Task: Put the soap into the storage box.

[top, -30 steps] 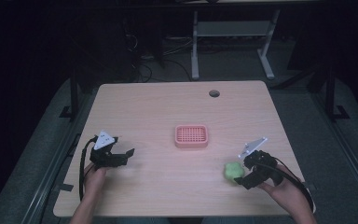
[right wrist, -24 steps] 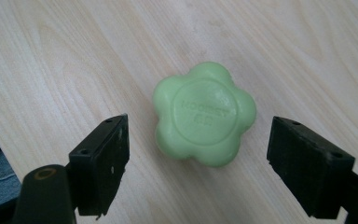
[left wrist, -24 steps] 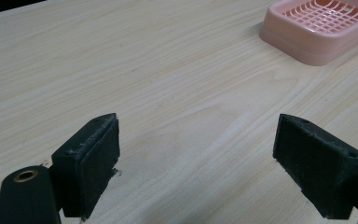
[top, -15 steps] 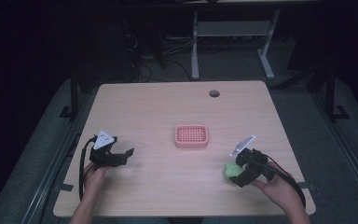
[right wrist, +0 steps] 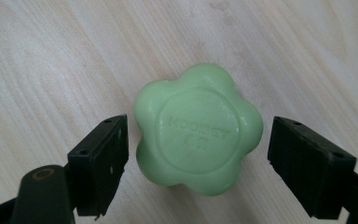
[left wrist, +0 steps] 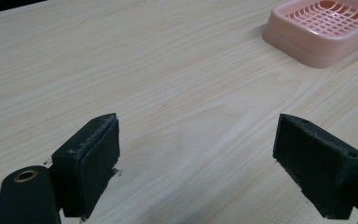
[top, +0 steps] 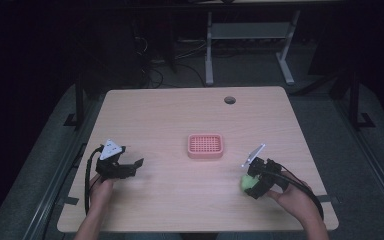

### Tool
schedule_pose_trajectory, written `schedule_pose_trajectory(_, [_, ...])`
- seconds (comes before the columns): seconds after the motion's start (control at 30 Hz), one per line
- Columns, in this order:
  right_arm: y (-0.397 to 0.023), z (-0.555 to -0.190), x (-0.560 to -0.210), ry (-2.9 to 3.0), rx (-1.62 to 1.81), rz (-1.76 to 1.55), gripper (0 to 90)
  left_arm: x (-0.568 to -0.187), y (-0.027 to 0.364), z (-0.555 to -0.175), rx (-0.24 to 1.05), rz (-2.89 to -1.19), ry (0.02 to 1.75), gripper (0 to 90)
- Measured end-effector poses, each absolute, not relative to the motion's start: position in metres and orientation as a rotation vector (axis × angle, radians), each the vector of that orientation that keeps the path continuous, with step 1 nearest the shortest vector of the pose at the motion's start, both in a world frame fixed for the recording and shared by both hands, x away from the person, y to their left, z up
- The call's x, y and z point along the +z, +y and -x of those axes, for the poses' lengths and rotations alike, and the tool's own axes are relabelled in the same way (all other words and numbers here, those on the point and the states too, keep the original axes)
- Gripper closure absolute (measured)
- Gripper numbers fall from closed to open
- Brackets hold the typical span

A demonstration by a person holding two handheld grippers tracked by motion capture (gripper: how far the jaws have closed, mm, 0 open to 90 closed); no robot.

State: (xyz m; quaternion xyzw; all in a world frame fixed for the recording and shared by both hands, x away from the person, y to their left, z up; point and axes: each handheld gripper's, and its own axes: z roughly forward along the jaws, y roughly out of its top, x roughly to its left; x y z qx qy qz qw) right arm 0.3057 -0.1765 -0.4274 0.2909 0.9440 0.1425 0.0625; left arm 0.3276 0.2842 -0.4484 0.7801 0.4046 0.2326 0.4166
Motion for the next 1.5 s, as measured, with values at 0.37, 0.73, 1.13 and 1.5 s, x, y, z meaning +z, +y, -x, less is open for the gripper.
schedule_pose_trajectory(0.37, [-0.172,-0.313,-0.438,2.881,0.395,-0.878,19.8,-0.449,0.284,-0.328,0.582,-1.959,1.014,14.4])
schedule_pose_trajectory(0.73, [-0.168,-0.316,-0.443,2.903,0.377,-0.874,21.3,-0.448,0.285,-0.328,0.584,-1.955,1.015,14.3])
schedule_pose_trajectory(1.13, [-0.167,-0.316,-0.444,2.916,0.366,-0.866,24.8,-0.448,0.285,-0.328,0.584,-1.953,1.015,14.3])
schedule_pose_trajectory(1.5, [-0.167,-0.316,-0.443,2.918,0.361,-0.853,25.5,-0.448,0.284,-0.328,0.581,-1.949,1.013,14.3])
